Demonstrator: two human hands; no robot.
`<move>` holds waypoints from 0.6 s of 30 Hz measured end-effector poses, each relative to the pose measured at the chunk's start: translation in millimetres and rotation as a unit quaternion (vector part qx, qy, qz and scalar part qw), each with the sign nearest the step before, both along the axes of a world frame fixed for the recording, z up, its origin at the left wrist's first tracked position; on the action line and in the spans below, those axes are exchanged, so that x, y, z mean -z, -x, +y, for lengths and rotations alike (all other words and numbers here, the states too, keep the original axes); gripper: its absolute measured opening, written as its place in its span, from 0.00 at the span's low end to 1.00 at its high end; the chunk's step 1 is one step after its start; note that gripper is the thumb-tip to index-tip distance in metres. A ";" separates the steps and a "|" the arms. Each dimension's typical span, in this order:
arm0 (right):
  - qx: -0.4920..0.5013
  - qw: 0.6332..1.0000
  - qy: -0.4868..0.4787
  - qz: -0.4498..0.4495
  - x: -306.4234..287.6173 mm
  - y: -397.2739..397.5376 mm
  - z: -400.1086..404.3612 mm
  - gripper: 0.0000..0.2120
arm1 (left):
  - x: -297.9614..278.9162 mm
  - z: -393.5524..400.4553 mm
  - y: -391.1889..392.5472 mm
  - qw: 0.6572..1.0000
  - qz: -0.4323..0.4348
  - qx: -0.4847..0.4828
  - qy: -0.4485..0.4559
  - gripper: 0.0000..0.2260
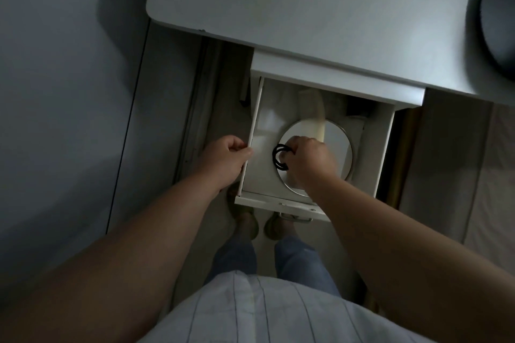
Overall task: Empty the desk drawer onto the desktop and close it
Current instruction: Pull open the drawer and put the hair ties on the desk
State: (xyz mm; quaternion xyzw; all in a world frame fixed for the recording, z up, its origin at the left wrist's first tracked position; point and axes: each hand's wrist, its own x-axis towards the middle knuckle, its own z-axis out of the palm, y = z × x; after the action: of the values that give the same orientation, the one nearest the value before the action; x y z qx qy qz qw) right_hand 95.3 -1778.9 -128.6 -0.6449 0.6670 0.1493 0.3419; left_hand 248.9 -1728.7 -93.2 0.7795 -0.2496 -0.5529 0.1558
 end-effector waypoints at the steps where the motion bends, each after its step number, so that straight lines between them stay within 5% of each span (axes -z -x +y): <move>1: 0.000 1.000 0.001 0.003 -4.8 0.3 0.1 0.11 | 0.5 0.6 -1.2 1.000 -0.005 0.005 -0.003 0.05; 14: 0.118 0.979 0.128 -0.110 -131.6 -4.2 -73.8 0.05 | -16.1 -7.3 -3.3 0.999 0.029 0.028 -0.035 0.05; 18: 0.139 0.971 0.162 -0.111 -139.8 -23.9 -122.7 0.12 | -18.9 -9.3 -2.4 0.998 0.033 0.021 -0.044 0.05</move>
State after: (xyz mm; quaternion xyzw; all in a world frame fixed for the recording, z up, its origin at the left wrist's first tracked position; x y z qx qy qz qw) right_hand 119.2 -1901.6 11.2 -0.6055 0.7230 -0.0820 0.3223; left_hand 251.4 -1738.0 -74.3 0.7614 -0.2358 -0.5921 0.1183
